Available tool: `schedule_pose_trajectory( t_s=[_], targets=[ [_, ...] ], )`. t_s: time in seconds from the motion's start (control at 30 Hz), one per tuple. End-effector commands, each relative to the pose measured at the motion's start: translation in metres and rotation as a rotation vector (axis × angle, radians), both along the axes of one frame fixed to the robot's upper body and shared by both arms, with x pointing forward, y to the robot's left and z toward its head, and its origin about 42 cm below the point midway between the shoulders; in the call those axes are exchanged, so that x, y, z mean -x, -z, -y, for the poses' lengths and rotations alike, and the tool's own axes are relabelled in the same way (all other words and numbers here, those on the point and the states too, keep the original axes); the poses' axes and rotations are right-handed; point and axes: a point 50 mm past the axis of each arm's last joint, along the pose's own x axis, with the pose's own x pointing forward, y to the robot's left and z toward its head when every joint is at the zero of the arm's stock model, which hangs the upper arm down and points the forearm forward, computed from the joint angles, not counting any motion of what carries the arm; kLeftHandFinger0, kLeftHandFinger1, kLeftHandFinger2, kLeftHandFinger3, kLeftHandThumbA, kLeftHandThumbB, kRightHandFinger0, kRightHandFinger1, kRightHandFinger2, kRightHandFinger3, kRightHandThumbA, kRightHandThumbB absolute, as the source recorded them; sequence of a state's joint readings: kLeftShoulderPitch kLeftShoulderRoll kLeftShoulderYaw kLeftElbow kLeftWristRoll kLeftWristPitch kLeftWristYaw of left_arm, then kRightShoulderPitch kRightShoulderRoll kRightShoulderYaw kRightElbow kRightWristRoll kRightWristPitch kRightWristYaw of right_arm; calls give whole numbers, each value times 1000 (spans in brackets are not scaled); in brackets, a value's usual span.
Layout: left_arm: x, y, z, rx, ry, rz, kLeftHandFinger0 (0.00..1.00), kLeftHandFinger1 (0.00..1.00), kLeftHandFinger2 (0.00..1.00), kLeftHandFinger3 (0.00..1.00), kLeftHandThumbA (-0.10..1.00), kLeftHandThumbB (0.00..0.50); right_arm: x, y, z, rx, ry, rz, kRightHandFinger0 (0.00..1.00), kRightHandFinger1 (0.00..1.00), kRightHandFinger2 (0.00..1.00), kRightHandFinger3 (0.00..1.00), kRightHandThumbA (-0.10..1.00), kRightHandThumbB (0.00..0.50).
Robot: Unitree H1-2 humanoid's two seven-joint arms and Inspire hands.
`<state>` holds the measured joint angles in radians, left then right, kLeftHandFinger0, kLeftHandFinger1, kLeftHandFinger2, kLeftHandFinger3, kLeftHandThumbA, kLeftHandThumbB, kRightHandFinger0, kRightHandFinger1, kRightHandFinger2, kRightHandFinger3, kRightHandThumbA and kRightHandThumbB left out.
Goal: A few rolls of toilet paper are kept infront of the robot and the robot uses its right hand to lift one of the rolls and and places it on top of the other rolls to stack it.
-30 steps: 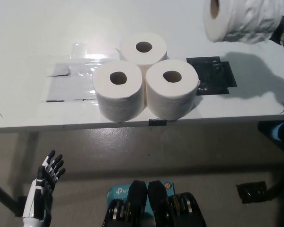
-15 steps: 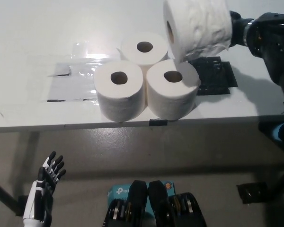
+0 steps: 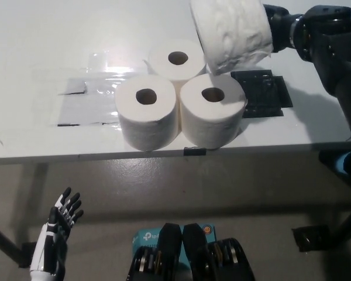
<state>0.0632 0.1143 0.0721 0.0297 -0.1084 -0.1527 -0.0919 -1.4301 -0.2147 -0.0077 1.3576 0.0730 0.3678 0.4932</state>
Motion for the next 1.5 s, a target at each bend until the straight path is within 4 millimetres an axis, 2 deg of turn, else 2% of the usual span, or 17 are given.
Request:
schedule_pose_trajectory(
  t_s=[0.0,0.07,0.17,0.2,0.27,0.4,0.53,0.67,0.73,0.83,0.9,0.97,1.07,1.1,1.23,1.33,1.47],
  targets=[
    [0,-12,-2,-21,23,61,1000,1000,1000,1000,1000,110,-4,-76,-15,104,-13,221,0,0,328,556,749,0],
    [-1,-12,-3,-22,25,63,1000,1000,1000,1000,1000,106,-4,-80,-17,121,-4,241,0,0,352,616,695,0],
    [-1,-11,-1,-23,26,63,1000,1000,1000,1000,1000,108,-4,-82,-22,168,15,251,0,3,405,786,645,0],
    [-1,-12,-1,-23,27,63,1000,1000,1000,1000,1000,108,-4,-82,-25,200,23,261,0,16,425,800,639,0],
    [0,-13,0,-27,27,63,1000,1000,1000,1000,1000,112,-5,-82,-29,233,36,270,0,42,472,749,637,0],
    [-3,-14,1,-37,33,69,1000,1000,1000,1000,1000,104,-4,-81,-36,284,39,286,0,59,487,672,643,0],
    [-4,-15,2,-35,37,70,1000,1000,1000,1000,1000,110,-4,-79,-47,413,13,341,0,106,520,546,799,0],
    [-3,-17,2,-34,40,72,1000,1000,1000,1000,1000,107,-3,-76,-54,447,11,363,0,171,587,497,797,0],
    [-5,-17,2,-40,41,73,1000,1000,1000,1000,1000,103,-3,-75,-58,484,33,379,0,156,515,458,704,10],
    [-4,-18,3,-44,43,77,1000,1000,1000,1000,1000,97,-2,-71,-65,613,16,428,0,14,322,223,805,22],
    [-4,-19,3,-57,47,79,1000,1000,1000,1000,1000,89,-2,-70,-68,661,-13,448,0,2,337,231,870,2],
    [-4,-19,4,-49,46,77,1000,1000,1000,1000,1000,90,-1,-68,-72,667,-12,451,0,0,371,453,864,10],
    [-5,-20,4,-47,46,80,1000,1000,1000,1000,1000,79,0,-69,-81,682,-18,454,0,8,435,441,846,5],
    [-5,-20,4,-49,46,80,1000,1000,1000,1000,1000,76,1,-69,-83,674,-20,451,0,24,467,480,837,0],
    [-6,-21,5,-52,51,83,1000,1000,1000,1000,1000,66,1,-65,-84,706,-33,465,0,53,465,486,840,4],
    [-6,-23,6,-57,58,81,1000,1000,1000,1000,1000,57,1,-62,-85,711,-41,473,0,143,604,683,790,0],
    [-6,-23,6,-75,61,86,1000,1000,1000,1000,1000,51,1,-60,-87,736,-52,491,0,195,636,707,800,0]
  ],
)
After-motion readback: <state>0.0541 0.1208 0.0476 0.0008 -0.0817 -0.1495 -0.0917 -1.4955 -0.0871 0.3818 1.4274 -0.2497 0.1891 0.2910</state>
